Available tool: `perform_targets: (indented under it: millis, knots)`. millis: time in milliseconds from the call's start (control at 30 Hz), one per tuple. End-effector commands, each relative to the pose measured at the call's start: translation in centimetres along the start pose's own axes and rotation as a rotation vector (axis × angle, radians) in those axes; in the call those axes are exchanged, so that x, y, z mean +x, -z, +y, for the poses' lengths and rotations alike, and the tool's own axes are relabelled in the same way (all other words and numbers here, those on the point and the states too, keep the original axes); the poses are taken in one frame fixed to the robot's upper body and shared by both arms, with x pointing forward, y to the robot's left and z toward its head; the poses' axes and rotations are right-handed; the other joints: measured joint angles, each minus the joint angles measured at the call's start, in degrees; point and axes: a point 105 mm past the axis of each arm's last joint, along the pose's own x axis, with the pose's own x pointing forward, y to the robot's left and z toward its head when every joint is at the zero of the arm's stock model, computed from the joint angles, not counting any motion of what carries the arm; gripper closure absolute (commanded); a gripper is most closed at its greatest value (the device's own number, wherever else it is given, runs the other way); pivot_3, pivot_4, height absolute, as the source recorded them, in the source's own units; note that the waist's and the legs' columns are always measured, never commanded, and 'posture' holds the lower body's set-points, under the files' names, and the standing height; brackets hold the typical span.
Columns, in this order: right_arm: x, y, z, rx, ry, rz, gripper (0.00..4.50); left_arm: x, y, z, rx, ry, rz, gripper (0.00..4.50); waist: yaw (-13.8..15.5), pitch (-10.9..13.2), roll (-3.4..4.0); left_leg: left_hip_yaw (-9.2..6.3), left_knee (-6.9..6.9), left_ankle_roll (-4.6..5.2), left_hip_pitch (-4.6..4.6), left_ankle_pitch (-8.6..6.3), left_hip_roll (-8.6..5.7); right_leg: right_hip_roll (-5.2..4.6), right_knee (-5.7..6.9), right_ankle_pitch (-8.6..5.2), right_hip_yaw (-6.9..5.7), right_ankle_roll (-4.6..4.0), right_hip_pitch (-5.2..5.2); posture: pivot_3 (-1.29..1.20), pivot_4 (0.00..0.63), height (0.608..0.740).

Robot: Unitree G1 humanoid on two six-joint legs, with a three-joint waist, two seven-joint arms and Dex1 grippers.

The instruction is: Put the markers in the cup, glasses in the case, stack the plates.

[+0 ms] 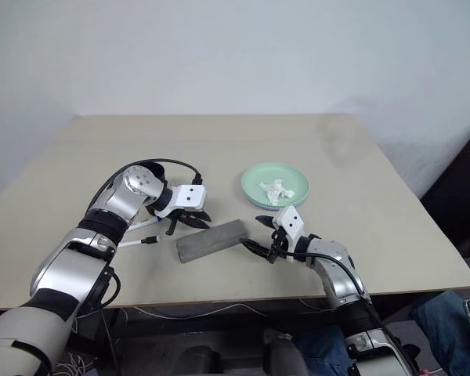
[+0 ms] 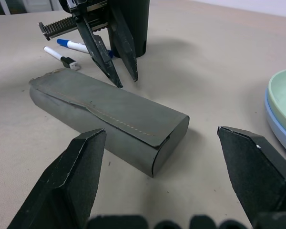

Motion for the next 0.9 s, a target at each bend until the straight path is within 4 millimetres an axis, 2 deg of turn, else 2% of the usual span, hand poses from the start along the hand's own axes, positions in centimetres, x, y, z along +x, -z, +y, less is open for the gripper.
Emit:
perform_targets:
  millis: [33,200,267,333,533,900]
  knots:
    - [0.2,-1.6,-0.4,-0.045,-0.002,-0.045,0.43,-0.5,-0.7,0.3,0.026,-0.013,-0.017,3.67,0.0,0.0,0.00,0.00,0.00,0.00,-0.01,0.00,0.00,0.00,-0.01,0.00,0.00,0.00,0.00,0.00,0.000,0.721]
    - [0.2,-1.6,-0.4,-0.045,-0.002,-0.045,0.43,-0.5,-0.7,0.3,0.025,-0.014,-0.017,3.67,0.0,0.0,0.00,-0.01,0.00,0.00,0.00,0.00,0.00,0.00,0.00,0.00,0.00,0.00,0.00,0.00,0.000,0.721]
    - [0.0,-1.5,-0.1,-0.041,-0.020,-0.036,0.43,-5.1,-1.0,1.0,0.033,-0.180,-0.127,3.67,-0.3,0.0,0.03,0.00,0.00,0.00,0.00,0.00,0.00,0.00,0.00,0.00,0.00,0.00,0.00,0.00,0.000,0.721]
    - [0.0,-1.4,0.1,-0.039,-0.033,-0.029,0.43,-7.7,-1.0,0.7,0.041,-0.256,-0.163,3.67,-0.7,0.0,-0.02,-0.02,-0.04,0.00,0.00,-0.01,0.12,0.04,0.03,0.01,0.12,-0.01,-0.12,0.00,0.000,0.721]
    - [0.2,-1.4,0.2,-0.038,-0.051,-0.025,0.43,-8.6,-0.6,-0.3,0.016,-0.291,-0.150,3.67,0.6,0.0,0.12,-0.02,-0.06,-0.01,0.12,0.01,0.08,-0.01,0.01,0.00,-0.06,-0.04,0.08,0.00,0.000,0.721]
    - [0.4,-1.6,0.1,-0.045,-0.064,-0.023,0.43,-8.6,0.0,-1.7,-0.032,-0.272,-0.137,3.67,0.7,0.0,0.09,0.01,0.11,-0.01,0.05,0.01,0.08,0.03,0.05,0.00,-0.02,-0.09,0.04,0.00,0.000,0.721]
